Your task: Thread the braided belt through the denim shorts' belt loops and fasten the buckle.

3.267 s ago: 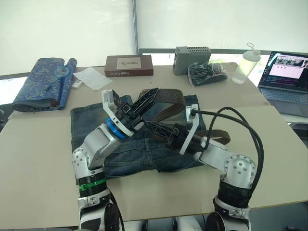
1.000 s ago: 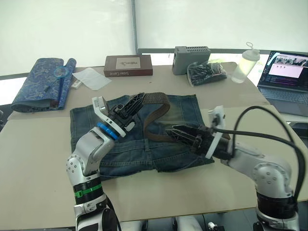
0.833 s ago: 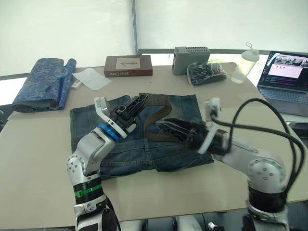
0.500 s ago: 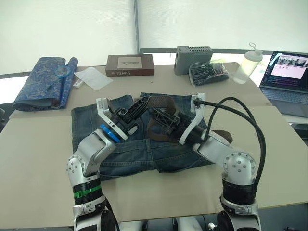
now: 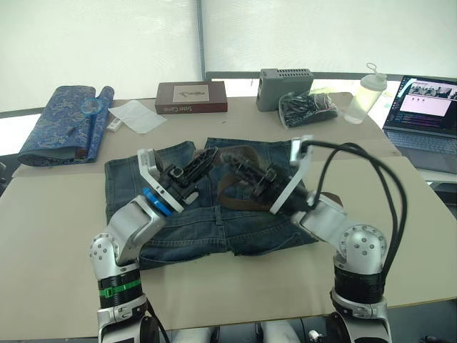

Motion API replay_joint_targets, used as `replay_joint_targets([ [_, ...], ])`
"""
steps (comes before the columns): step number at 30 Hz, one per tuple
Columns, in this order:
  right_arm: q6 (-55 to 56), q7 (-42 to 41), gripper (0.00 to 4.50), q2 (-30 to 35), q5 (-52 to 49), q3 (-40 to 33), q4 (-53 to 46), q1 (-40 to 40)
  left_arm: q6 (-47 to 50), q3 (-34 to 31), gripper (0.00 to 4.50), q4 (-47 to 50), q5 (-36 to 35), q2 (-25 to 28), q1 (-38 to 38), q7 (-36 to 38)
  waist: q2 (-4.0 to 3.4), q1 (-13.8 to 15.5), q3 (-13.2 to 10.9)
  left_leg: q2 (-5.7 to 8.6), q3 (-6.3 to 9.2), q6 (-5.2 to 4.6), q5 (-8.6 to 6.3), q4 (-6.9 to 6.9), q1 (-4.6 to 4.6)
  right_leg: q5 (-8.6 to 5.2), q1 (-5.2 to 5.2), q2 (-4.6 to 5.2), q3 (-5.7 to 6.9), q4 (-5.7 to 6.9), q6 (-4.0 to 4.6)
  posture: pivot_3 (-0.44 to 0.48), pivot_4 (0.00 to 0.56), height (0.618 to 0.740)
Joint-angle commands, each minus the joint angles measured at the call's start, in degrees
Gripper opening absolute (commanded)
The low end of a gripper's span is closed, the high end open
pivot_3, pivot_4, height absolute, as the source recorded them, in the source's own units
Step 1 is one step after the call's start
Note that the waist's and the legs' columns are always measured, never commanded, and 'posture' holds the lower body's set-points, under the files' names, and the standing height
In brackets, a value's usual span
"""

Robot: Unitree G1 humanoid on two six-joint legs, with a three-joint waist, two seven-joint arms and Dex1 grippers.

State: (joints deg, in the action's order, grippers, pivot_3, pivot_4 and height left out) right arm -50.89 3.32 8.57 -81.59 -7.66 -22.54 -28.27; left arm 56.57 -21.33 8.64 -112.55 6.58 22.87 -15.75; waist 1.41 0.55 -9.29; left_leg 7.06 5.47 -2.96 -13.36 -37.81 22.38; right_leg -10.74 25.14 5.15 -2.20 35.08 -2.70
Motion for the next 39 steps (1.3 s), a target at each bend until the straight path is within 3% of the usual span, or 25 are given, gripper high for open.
replay_joint_targets([
  [1,2.8,-0.3,2.94,0.0,-1.2,-0.7,-2.2,-0.6,1.0,0.2,0.00,0.8,-0.5,0.6,0.5,0.7,0.00,0.0,0.0,0.00,0.00,0.00,0.00,0.00,0.00,0.00,0.01,0.01,0.00,0.01,0.00,0.000,0.150,0.740],
  [9,3.7,0.4,2.94,0.1,-0.3,0.8,-2.0,-0.9,0.7,1.7,0.00,1.3,-0.5,0.6,0.2,0.7,0.00,0.0,0.0,0.01,0.00,0.01,0.00,0.00,0.00,0.00,0.01,0.03,-0.01,0.01,0.00,0.000,0.150,0.740],
  [12,2.2,0.0,2.14,1.5,0.5,2.3,-2.5,-0.3,-0.1,1.7,0.00,1.5,-0.5,0.2,0.4,0.4,0.00,0.0,0.0,0.00,0.00,0.00,0.00,0.00,0.00,0.00,0.01,0.02,-0.01,0.01,0.00,0.000,0.150,0.740],
  [18,1.2,-0.7,0.05,3.8,2.0,4.3,-2.6,0.3,-1.0,1.7,0.00,2.1,-0.5,-0.4,1.0,0.1,0.00,0.0,0.0,0.01,0.00,0.00,0.00,0.00,0.00,0.00,0.00,0.04,-0.01,0.00,0.00,0.000,0.150,0.740],
  [19,1.1,-0.7,0.02,4.2,2.3,4.5,-2.5,0.3,-1.0,1.6,0.00,2.1,-0.5,-0.5,1.0,0.1,0.00,0.0,0.0,0.01,0.00,0.00,0.00,0.00,0.00,0.00,0.00,0.04,-0.01,0.00,0.00,0.000,0.150,0.740],
  [29,0.1,-2.0,0.02,5.8,-0.2,5.5,-2.3,0.6,-0.7,1.8,0.00,2.6,-0.5,-0.2,1.0,0.0,0.00,0.1,0.0,0.00,0.00,-0.01,0.00,0.00,0.01,0.00,0.00,0.04,-0.01,-0.01,0.00,0.000,0.150,0.740],
  [34,0.3,-1.1,1.83,6.1,-0.2,5.6,-2.3,0.5,-0.4,2.3,0.00,2.8,-0.5,0.4,0.7,0.3,0.00,0.0,0.0,0.00,0.00,-0.02,-0.01,0.00,0.00,0.00,0.00,0.03,-0.02,-0.01,0.00,0.000,0.150,0.740],
  [39,0.5,-1.2,1.83,6.4,-0.4,5.6,-2.1,0.5,-0.6,2.6,0.00,3.0,-0.5,0.4,0.6,0.4,0.00,0.1,0.0,0.00,0.00,-0.02,-0.01,0.00,0.01,0.00,-0.01,0.05,-0.02,-0.02,0.00,0.000,0.150,0.740],
])
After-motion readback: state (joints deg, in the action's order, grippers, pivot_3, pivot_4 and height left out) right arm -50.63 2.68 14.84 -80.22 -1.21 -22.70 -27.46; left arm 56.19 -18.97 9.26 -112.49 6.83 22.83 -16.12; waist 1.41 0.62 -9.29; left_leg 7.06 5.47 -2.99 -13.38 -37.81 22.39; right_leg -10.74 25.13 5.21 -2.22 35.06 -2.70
